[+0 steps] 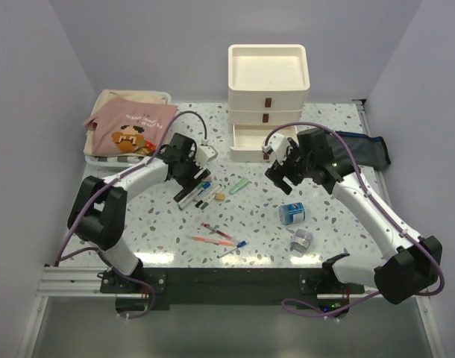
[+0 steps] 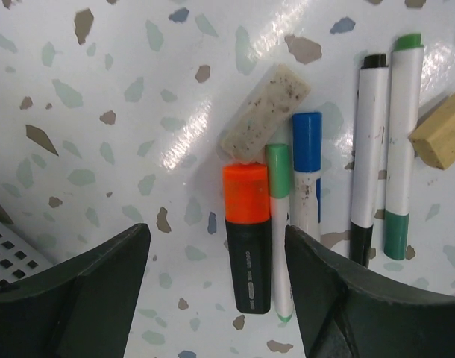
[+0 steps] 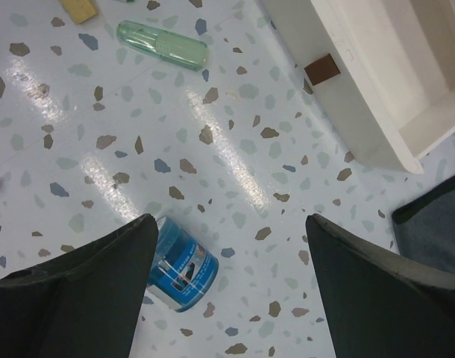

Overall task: Sort the stationery into containers
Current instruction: Pick up the stationery from the center of the board.

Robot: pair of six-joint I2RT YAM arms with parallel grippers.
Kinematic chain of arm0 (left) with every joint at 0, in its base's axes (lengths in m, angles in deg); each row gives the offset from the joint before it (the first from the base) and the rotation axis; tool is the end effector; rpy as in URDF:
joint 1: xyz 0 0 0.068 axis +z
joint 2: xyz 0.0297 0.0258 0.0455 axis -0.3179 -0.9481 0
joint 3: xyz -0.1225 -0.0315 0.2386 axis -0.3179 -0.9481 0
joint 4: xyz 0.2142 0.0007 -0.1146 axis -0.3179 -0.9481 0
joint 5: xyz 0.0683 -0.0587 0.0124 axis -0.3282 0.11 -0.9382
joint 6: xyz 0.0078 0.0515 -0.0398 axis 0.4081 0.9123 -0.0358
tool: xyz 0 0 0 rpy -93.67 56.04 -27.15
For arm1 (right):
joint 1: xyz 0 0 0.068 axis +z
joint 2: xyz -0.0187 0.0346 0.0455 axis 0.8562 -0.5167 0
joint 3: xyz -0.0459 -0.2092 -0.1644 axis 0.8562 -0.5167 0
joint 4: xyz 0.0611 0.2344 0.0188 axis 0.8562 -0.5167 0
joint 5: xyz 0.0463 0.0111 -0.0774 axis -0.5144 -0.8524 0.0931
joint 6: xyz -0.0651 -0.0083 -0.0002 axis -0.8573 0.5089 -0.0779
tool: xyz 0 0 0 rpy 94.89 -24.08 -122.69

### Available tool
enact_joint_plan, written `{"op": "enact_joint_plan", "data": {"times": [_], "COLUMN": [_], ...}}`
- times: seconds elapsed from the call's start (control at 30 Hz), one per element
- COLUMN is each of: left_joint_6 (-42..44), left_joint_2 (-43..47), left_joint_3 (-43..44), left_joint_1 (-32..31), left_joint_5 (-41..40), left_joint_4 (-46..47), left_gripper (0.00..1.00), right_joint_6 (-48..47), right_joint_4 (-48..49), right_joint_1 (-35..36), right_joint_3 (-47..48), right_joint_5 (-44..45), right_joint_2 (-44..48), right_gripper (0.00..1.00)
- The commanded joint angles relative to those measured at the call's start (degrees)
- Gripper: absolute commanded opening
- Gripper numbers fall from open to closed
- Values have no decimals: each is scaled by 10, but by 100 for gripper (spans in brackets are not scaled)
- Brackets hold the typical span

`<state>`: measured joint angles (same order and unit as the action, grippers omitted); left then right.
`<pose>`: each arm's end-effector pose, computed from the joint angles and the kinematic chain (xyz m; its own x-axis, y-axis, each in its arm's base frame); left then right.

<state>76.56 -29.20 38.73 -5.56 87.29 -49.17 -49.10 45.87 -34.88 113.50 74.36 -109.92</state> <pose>0.2961 -0.1357 0.1856 -0.5637 0.6707 -0.4820 0.7026 0.6962 0.1470 0.2259 0.1116 0.3040 -0.3029 -0.6768 -0.6710 -0.7818 0.5791 -0.2312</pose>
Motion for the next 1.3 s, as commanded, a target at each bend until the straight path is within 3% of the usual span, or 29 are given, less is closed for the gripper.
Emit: {"op": "enact_joint_plan", "data": {"times": [0.0, 0.1, 0.23, 0.57, 1.07, 1.27], "left_joint_6": [-7, 17, 59, 160, 162, 166], "left_joint_2": [-15, -35, -64, -109, -154, -174], "left_joint_3": [64, 85, 114, 138, 150, 152], "left_joint_1": [-3, -3, -3, -4, -10, -13], "left_joint_5": [30, 57, 100, 118, 129, 130], "left_joint_4": [13, 17, -1, -19, -9, -10], "left_gripper": [77, 73, 61, 63, 61, 54], "right_joint_6": [-24, -14, -5, -7, -9, -8], "right_joint_4": [2, 14, 16, 15, 18, 22], "right_joint_1": [1, 2, 2, -4, -10, -11], "right_joint_3": [33, 30, 20, 15, 11, 8], "right_joint_5": [-20, -19, -17, -5, -2, -4], "right_joint_2": [-11, -11, -6, -3, -14, -18], "right_gripper": [84, 84, 84, 84, 85, 84]}}
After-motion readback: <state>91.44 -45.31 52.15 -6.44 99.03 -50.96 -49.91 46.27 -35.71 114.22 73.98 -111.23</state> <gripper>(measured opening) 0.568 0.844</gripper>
